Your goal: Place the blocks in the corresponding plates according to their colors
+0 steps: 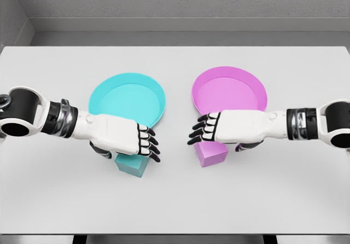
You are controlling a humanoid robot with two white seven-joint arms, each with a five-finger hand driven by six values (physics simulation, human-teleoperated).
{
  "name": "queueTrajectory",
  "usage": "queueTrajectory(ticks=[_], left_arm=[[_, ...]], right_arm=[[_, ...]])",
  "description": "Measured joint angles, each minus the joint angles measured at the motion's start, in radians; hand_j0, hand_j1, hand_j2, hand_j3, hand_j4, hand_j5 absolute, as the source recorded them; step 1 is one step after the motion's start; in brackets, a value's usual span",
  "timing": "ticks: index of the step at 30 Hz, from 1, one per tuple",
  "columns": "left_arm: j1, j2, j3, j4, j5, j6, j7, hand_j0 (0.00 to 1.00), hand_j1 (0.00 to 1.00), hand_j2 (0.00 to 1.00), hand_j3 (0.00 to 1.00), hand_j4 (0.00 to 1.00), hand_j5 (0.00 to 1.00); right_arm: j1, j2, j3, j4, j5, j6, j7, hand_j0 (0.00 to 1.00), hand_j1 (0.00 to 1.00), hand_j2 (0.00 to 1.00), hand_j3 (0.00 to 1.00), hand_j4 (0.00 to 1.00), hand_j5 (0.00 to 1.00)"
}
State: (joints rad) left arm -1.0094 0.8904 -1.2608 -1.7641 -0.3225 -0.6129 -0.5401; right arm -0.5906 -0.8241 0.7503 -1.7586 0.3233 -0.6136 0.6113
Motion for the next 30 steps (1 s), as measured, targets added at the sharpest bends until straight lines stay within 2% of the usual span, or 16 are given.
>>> queueTrajectory(ticks=[9, 16, 30], left_arm=[[0.021, -0.013, -0.001, 0.001, -0.006, 0.000, -0.018, 0.98, 0.98, 0.98, 0.98, 0.98, 0.98], [0.021, -0.013, -0.001, 0.001, -0.012, 0.000, -0.027, 0.98, 0.98, 0.98, 0.98, 0.98, 0.98], [0.029, -0.030, -0.001, 0.002, -0.057, 0.000, -0.028, 0.98, 0.98, 0.98, 0.98, 0.98, 0.98]], right_arm=[[-0.002, 0.002, 0.020, 0.004, 0.038, 0.000, 0.000, 1.00, 1.00, 1.00, 1.00, 1.00, 1.00], [-0.002, 0.014, 0.010, 0.038, 0.074, 0.000, 0.000, 1.00, 1.00, 1.00, 1.00, 1.00, 1.00], [0.005, 0.034, 0.030, 0.056, 0.101, 0.000, 0.000, 1.00, 1.00, 1.00, 1.00, 1.00, 1.00]])
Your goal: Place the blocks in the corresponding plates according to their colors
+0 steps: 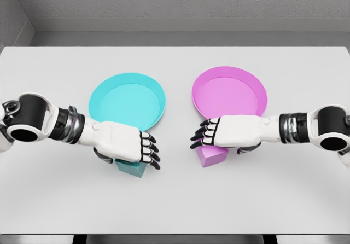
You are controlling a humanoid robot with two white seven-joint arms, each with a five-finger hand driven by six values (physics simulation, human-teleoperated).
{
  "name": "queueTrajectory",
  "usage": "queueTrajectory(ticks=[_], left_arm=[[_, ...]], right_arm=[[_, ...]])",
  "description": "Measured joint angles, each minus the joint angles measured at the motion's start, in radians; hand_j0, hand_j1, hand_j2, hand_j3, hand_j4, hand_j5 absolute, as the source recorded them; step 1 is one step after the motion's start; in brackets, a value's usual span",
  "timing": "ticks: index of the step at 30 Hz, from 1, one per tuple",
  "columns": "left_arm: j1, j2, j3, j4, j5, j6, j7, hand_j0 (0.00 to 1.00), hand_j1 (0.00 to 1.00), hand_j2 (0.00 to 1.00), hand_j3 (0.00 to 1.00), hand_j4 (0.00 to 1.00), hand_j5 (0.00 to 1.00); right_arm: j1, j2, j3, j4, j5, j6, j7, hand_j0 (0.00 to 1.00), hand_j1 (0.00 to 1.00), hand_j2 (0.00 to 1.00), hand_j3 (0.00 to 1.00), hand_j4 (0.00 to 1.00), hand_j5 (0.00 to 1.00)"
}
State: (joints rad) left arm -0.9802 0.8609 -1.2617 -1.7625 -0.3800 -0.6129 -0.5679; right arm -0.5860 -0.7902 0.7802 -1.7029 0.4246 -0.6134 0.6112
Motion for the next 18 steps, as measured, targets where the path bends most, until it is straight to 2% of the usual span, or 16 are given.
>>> queueTrajectory(ticks=[1, 3, 5, 9, 10, 11, 18], left_arm=[[0.000, 0.000, 0.000, 0.000, -0.002, 0.000, 0.000, 0.96, 0.96, 0.96, 0.96, 0.96, 0.96], [0.002, -0.001, 0.001, 0.000, -0.011, 0.000, 0.000, 0.86, 0.86, 0.86, 0.86, 0.86, 0.86], [0.002, -0.001, 0.001, 0.000, -0.017, 0.000, 0.000, 0.76, 0.76, 0.76, 0.76, 0.76, 0.76], [0.002, -0.002, 0.001, 0.000, -0.020, 0.000, -0.002, 0.64, 0.64, 0.64, 0.64, 0.64, 0.64], [0.002, -0.002, 0.001, 0.000, -0.020, 0.000, -0.003, 0.60, 0.60, 0.60, 0.60, 0.60, 0.60], [0.002, -0.002, 0.001, 0.000, -0.021, -0.001, -0.005, 0.55, 0.55, 0.55, 0.55, 0.55, 0.55], [0.000, -0.008, 0.002, 0.000, -0.026, -0.001, -0.001, 0.51, 0.51, 0.51, 0.51, 0.51, 0.51]], right_arm=[[0.000, 0.001, 0.001, 0.000, 0.000, 0.000, 0.000, 1.00, 1.00, 1.00, 1.00, 1.00, 1.00], [-0.002, 0.002, 0.000, 0.000, 0.000, 0.000, 0.000, 0.98, 0.98, 0.98, 0.98, 0.98, 0.98], [0.000, 0.003, -0.002, 0.000, 0.000, 0.000, 0.000, 0.90, 0.90, 0.90, 0.90, 0.90, 0.90], [-0.002, 0.012, -0.005, 0.000, -0.001, 0.000, 0.000, 0.75, 0.75, 0.75, 0.75, 0.75, 0.75], [-0.002, 0.013, -0.006, 0.000, -0.001, 0.001, 0.000, 0.67, 0.67, 0.67, 0.67, 0.67, 0.67], [-0.002, 0.014, -0.008, 0.000, -0.001, 0.001, 0.000, 0.64, 0.64, 0.64, 0.64, 0.64, 0.64], [0.000, 0.017, -0.022, 0.001, -0.002, 0.000, 0.000, 0.64, 0.64, 0.64, 0.64, 0.64, 0.64]])
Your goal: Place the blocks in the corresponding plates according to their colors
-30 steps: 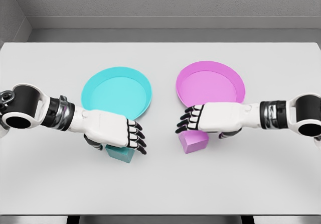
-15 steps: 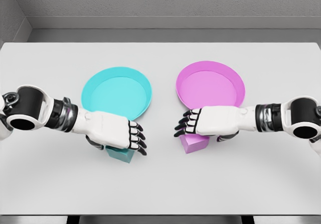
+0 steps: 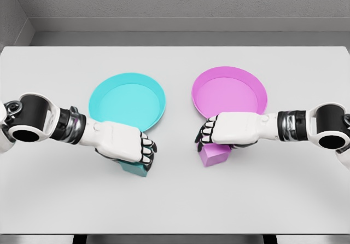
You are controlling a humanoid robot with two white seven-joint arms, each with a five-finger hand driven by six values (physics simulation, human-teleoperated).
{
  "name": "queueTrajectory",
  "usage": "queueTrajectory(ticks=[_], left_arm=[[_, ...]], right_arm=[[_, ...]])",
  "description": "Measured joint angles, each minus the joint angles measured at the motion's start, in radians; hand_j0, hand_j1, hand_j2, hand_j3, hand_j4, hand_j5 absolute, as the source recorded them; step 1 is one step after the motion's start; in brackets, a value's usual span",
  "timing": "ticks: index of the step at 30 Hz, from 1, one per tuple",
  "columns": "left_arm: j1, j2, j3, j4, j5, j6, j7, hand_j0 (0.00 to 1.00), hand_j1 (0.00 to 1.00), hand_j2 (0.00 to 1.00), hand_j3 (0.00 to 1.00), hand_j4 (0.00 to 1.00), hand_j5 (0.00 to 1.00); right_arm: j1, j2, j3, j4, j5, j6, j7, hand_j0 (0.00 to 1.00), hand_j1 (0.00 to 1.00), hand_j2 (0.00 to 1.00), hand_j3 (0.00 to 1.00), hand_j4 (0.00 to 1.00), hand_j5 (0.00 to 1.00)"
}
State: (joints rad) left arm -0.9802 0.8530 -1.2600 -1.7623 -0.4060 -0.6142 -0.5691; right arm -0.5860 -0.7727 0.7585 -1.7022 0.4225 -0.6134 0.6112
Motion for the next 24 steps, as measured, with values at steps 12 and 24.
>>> queueTrajectory(ticks=[12, 24], left_arm=[[-0.021, 0.004, 0.024, -0.002, 0.060, 0.001, 0.012, 0.51, 0.51, 0.51, 0.51, 0.51, 0.51], [-0.055, 0.049, 0.177, 0.104, 0.162, 0.000, 0.012, 0.53, 0.53, 0.53, 0.53, 0.53, 0.53]], right_arm=[[0.000, 0.010, -0.011, 0.003, -0.004, 0.000, 0.000, 0.63, 0.63, 0.63, 0.63, 0.63, 0.63], [0.003, 0.014, -0.149, 0.073, -0.150, -0.001, 0.000, 0.63, 0.63, 0.63, 0.63, 0.63, 0.63]])
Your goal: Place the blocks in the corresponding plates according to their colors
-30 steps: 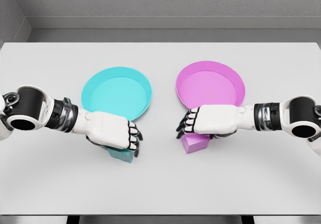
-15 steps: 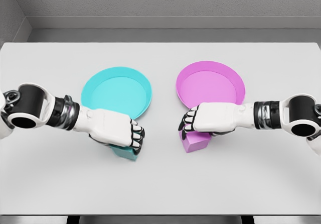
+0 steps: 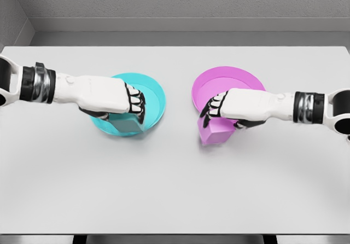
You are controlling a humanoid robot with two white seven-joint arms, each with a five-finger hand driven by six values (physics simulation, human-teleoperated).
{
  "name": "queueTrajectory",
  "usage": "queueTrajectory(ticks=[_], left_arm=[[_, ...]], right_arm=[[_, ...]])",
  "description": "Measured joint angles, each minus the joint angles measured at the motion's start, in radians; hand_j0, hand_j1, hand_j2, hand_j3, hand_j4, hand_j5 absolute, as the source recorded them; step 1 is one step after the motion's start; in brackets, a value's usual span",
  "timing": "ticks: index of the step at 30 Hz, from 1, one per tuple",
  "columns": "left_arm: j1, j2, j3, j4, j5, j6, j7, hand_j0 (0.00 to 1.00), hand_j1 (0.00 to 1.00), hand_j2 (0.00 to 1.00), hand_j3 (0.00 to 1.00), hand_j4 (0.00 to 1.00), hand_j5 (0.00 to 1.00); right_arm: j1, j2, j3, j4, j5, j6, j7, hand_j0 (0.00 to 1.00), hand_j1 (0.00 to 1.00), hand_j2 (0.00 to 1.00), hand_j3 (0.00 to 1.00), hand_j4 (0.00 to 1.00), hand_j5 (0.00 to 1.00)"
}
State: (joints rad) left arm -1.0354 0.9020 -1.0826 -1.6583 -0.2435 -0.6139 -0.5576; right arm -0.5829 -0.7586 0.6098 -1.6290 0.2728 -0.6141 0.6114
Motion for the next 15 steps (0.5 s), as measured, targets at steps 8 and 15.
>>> queueTrajectory(ticks=[8, 15], left_arm=[[-0.006, -0.123, 0.060, 0.283, -0.004, -0.001, -0.007, 0.53, 0.53, 0.53, 0.53, 0.53, 0.53], [0.002, -0.151, 0.062, 0.347, -0.005, 0.000, -0.009, 0.87, 0.87, 0.87, 0.87, 0.87, 0.87]], right_arm=[[0.002, 0.012, -0.160, 0.204, -0.164, 0.000, 0.000, 0.63, 0.63, 0.63, 0.63, 0.63, 0.63], [0.000, 0.047, -0.207, 0.281, -0.183, 0.000, 0.000, 0.79, 0.79, 0.79, 0.79, 0.79, 0.79]])
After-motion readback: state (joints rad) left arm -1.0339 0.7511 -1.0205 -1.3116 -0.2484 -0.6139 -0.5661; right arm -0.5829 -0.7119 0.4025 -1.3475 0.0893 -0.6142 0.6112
